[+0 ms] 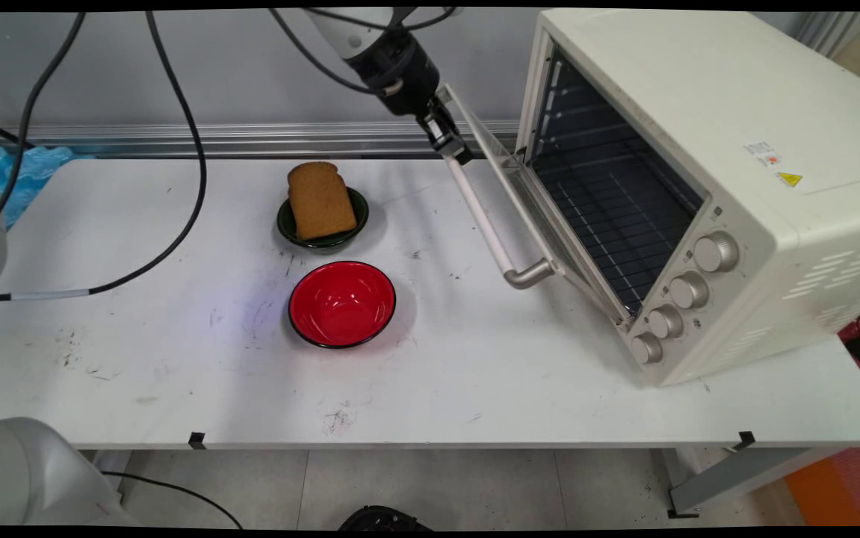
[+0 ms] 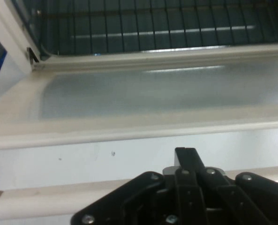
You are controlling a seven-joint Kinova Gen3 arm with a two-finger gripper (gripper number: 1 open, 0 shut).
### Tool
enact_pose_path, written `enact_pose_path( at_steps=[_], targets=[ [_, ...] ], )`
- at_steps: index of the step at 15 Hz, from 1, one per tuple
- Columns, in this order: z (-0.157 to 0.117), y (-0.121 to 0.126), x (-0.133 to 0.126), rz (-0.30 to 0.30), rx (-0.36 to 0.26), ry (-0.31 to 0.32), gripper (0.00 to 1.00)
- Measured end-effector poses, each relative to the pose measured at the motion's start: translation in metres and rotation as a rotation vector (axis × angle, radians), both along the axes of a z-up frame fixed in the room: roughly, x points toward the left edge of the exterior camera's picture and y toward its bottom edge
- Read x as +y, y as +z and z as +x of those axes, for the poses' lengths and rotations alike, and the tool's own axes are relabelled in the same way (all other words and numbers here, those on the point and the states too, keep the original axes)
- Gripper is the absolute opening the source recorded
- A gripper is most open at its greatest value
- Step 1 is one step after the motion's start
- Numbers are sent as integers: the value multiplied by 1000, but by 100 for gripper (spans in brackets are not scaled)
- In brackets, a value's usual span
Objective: Open the oven
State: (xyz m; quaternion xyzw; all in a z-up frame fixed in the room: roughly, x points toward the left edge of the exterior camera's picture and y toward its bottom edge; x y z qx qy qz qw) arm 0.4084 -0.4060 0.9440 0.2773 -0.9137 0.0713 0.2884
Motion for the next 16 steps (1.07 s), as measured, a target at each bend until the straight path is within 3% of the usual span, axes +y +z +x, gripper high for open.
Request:
enact_pose_path(
  at_steps=[16],
  targets=[
    [44, -55, 30, 9, -58, -46, 0]
  ],
)
